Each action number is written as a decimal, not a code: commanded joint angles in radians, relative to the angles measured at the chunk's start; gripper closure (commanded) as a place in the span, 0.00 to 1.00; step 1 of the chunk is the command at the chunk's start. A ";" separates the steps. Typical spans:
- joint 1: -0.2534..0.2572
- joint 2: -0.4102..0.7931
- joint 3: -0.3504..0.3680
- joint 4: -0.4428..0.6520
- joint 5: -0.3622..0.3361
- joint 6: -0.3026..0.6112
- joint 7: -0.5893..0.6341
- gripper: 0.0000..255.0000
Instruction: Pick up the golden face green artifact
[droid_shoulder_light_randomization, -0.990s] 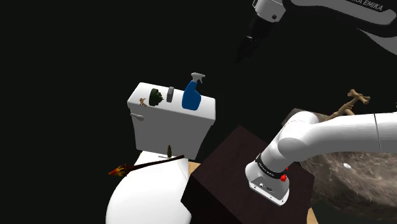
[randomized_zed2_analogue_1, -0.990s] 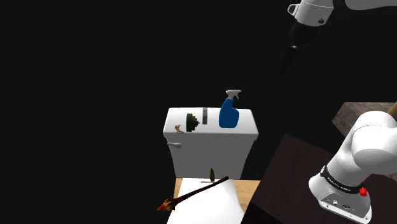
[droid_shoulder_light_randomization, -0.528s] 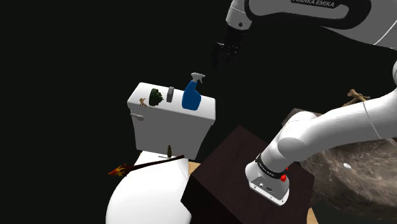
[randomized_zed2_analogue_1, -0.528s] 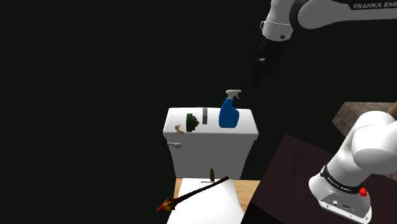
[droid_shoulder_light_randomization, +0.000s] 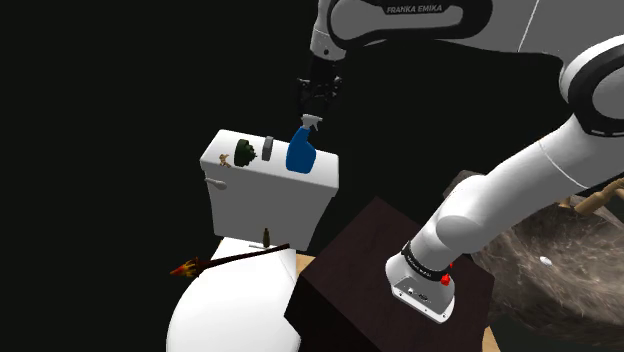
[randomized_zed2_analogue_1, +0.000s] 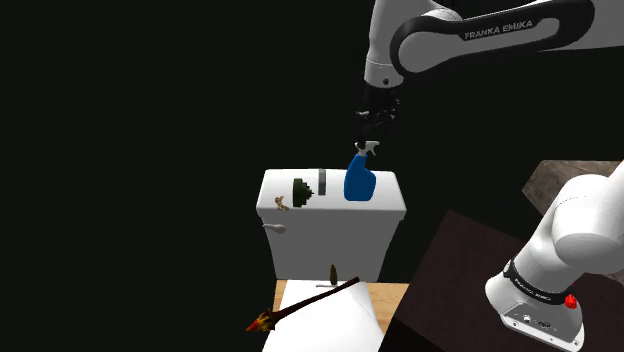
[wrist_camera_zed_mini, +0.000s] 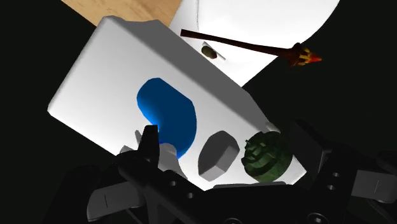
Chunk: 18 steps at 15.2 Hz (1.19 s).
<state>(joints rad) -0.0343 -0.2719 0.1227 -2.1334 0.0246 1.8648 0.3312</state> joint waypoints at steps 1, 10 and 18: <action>-0.001 0.082 0.013 0.042 0.002 0.024 0.050 0.00; 0.014 0.453 0.036 0.302 -0.004 0.062 0.242 0.00; 0.043 0.802 0.020 0.637 0.002 0.021 0.377 0.00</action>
<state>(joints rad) 0.0044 0.4832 0.1454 -1.5401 0.0249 1.8897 0.6907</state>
